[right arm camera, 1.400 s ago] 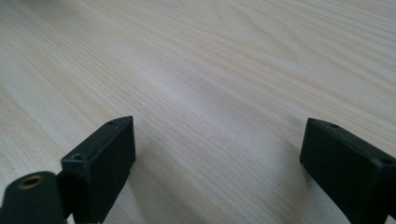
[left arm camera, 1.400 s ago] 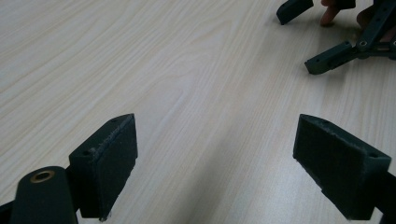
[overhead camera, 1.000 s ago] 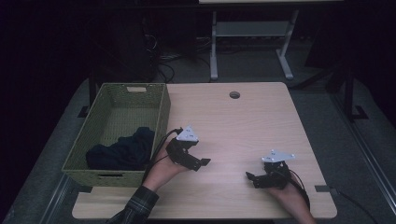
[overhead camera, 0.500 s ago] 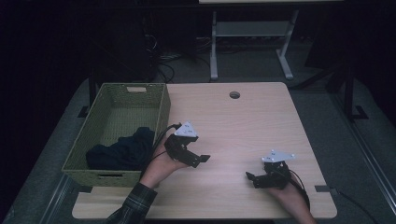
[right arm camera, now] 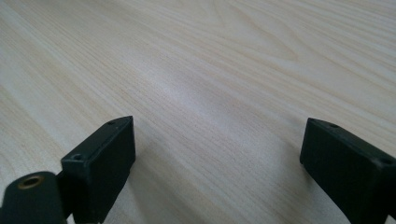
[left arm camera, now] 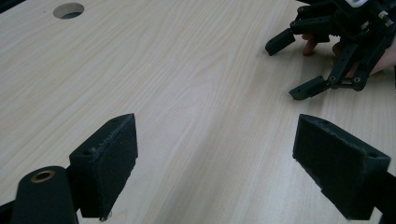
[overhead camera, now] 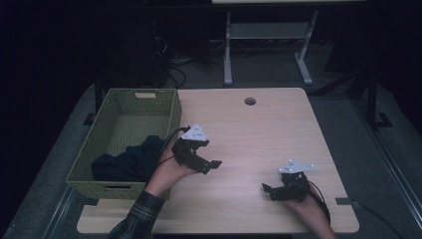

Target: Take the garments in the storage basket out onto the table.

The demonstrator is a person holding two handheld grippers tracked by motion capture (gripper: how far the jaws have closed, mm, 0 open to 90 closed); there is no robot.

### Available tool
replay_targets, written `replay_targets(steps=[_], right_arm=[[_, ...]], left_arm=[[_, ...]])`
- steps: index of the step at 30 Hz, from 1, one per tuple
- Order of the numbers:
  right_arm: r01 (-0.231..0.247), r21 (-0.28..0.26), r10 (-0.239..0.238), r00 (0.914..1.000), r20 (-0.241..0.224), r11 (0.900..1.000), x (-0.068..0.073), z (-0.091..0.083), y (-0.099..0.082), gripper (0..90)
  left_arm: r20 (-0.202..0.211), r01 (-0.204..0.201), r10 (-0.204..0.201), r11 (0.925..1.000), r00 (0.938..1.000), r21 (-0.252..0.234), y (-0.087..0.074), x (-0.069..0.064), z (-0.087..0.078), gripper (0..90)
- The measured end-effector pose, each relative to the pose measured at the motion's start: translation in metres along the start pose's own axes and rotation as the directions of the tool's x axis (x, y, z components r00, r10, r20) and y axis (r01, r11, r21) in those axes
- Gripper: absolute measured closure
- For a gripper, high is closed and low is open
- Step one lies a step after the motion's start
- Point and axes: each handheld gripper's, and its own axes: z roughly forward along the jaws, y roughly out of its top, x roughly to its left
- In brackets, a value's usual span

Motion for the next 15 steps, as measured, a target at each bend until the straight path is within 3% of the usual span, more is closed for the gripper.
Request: replay_targets(steps=[15], right_arm=[[0.000,0.000,0.000,1.0000,0.000,1.0000,0.000,0.000,0.000,10.0]], left_arm=[[-0.028,0.001,-0.002,0.9996,0.9996,-0.028,0.006,0.011,-0.026,13.6]])
